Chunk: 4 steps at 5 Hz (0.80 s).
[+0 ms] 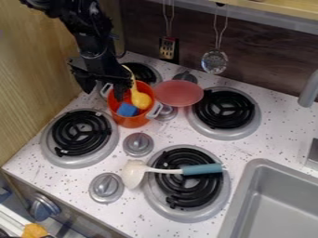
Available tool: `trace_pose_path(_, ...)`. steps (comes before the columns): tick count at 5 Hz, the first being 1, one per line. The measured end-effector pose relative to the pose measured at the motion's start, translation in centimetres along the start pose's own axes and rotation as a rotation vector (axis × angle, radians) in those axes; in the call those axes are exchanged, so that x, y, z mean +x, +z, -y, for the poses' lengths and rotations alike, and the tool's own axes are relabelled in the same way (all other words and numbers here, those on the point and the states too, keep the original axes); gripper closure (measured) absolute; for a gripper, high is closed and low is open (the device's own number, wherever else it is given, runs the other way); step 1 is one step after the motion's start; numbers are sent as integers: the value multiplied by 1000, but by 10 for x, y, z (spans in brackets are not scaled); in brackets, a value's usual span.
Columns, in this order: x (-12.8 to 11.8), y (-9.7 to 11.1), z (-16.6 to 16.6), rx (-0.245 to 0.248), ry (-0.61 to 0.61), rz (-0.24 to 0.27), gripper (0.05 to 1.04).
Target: Put the red object in the left burner
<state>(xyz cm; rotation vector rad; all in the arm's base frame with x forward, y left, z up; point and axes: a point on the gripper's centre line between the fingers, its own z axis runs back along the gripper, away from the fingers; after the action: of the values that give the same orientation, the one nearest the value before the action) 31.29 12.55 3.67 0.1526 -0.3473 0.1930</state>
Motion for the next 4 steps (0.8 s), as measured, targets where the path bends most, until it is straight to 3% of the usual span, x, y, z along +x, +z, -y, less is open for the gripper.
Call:
trace_pose_path(1, -6, -7, 2, -4, 11, -33, 83)
trace_pose_path(2, -4, -21, -4, 29, 148, -103, 83)
trace_pose_path(4, 1, -36, -14, 98, 273, -76, 83)
